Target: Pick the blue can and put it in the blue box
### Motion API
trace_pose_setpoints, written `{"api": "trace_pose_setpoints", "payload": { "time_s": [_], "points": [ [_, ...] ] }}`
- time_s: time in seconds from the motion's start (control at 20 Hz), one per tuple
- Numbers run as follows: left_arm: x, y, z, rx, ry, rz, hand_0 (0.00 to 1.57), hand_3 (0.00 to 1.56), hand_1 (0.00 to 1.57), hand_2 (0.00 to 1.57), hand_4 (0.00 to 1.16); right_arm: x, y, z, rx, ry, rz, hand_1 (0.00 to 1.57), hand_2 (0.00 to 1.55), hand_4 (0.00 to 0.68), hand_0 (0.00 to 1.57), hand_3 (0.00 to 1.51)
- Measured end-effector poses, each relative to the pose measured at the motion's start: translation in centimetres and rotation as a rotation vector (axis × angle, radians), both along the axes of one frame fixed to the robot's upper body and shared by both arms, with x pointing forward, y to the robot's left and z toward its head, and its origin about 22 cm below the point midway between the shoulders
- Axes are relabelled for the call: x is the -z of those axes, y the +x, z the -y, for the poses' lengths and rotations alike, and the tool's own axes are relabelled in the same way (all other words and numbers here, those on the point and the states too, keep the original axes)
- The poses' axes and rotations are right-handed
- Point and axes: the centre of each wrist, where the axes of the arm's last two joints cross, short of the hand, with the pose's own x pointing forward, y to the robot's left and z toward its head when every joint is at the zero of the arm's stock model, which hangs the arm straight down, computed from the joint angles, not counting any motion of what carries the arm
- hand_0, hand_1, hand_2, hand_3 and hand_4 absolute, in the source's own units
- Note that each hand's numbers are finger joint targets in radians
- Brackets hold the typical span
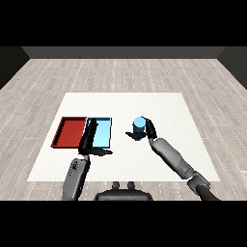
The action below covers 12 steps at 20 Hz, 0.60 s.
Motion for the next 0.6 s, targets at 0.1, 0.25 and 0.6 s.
{"api": "trace_pose_setpoints", "payload": {
  "time_s": [0.1, 0.25, 0.6],
  "points": [
    [-0.2, 0.0, 0.5, 0.007, -0.001, -0.007, 0.00, 0.00, 0.00, 0.00, 0.00, -0.8, -0.5, -0.5, -0.001, 0.003, 0.013, 1.50, 1.47, 0.581, 1.50, 1.40],
    [-0.3, 0.5, 1.7, 0.009, 0.004, -0.011, 0.00, 0.00, 0.00, 0.00, 0.00, -1.7, -0.8, -2.1, 0.001, 0.004, 0.024, 1.50, 1.47, 0.581, 1.50, 1.40],
    [-0.4, 1.5, 3.9, 0.050, 0.005, -0.041, 0.00, 0.00, 0.00, 0.00, 0.00, -4.1, -1.5, -3.3, -0.025, 0.017, 0.067, 1.50, 1.46, 0.601, 1.50, 1.39]
  ]
}}
